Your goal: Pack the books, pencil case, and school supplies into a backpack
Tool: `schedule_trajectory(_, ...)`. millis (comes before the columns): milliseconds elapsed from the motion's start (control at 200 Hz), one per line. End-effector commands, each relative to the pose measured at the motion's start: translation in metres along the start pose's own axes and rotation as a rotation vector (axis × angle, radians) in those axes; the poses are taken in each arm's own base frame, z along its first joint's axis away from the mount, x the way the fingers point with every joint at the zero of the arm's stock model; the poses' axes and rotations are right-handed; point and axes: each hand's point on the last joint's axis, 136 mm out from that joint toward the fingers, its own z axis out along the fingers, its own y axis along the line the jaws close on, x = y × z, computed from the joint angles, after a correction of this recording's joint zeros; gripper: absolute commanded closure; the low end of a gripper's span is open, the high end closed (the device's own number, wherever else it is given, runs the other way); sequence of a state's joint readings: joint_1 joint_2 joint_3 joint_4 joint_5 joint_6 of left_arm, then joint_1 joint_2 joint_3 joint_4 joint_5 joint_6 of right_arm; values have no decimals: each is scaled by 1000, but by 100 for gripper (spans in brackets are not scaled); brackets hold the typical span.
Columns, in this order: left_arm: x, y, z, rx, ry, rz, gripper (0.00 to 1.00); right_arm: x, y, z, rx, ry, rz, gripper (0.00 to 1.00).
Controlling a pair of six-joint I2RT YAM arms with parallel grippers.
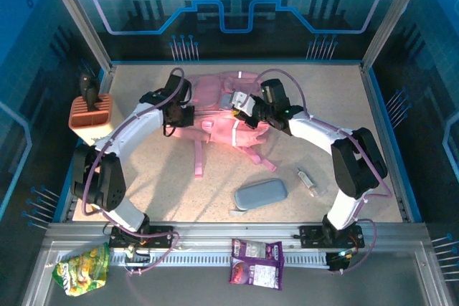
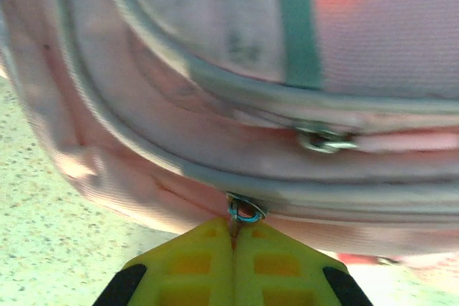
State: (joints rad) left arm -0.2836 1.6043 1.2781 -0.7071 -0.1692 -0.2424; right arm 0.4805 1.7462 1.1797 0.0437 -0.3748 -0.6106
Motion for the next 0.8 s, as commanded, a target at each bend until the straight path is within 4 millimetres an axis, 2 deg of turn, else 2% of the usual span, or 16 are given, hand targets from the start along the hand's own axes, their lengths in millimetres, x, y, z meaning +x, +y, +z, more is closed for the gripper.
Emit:
schedule_trajectory(0, -9, 20, -6, -46, -59, 13, 100, -29, -22, -20, 56, -67, -25, 99)
schedule_trajectory(70, -11, 8, -5, 14, -69, -11, 100, -36, -21, -21, 42, -88, 47, 63)
schedule_trajectory(110, -13, 1, -3, 55, -73, -28, 100, -40, -20, -22, 30, -102, 103, 48)
schedule_trajectory(165, -14, -8, -3, 109, -74, -48, 100, -42, -16, -24, 12, -103, 190, 33)
schedule_trajectory(215, -14, -9, -2, 112, -73, -68, 100, -44, -12, -28, 7, -96, 268, 27)
schedule_trajectory(295, -12, -4, 0, 86, -71, -91, 100, -51, -10, -38, 34, -103, 464, 24)
schedule_trajectory(365, -8, 2, 4, 53, -59, -117, 100, -58, 3, -43, -8, -104, 687, 25)
schedule_trajectory(460, -5, -2, 7, 66, -36, -136, 100, -37, 32, -36, 16, 23, 973, 28)
schedule_trajectory(570, -3, -6, 8, 80, -40, -140, 100, -19, 62, -23, -27, 58, 1219, 36)
schedule_trajectory(635, -2, -6, 8, 80, -35, -145, 100, -21, 74, -12, -82, 35, 1278, 38)
schedule_trajectory(690, -1, -10, 8, 96, -31, -143, 100, -15, 78, -4, -67, 67, 1284, 37)
schedule_trajectory(740, 0, -13, 7, 102, -30, -139, 100, -7, 77, 1, -54, 88, 1305, 36)
schedule_trajectory(795, 3, -15, 6, 102, -27, -132, 100, 9, 66, 3, 2, 102, 1347, 36)
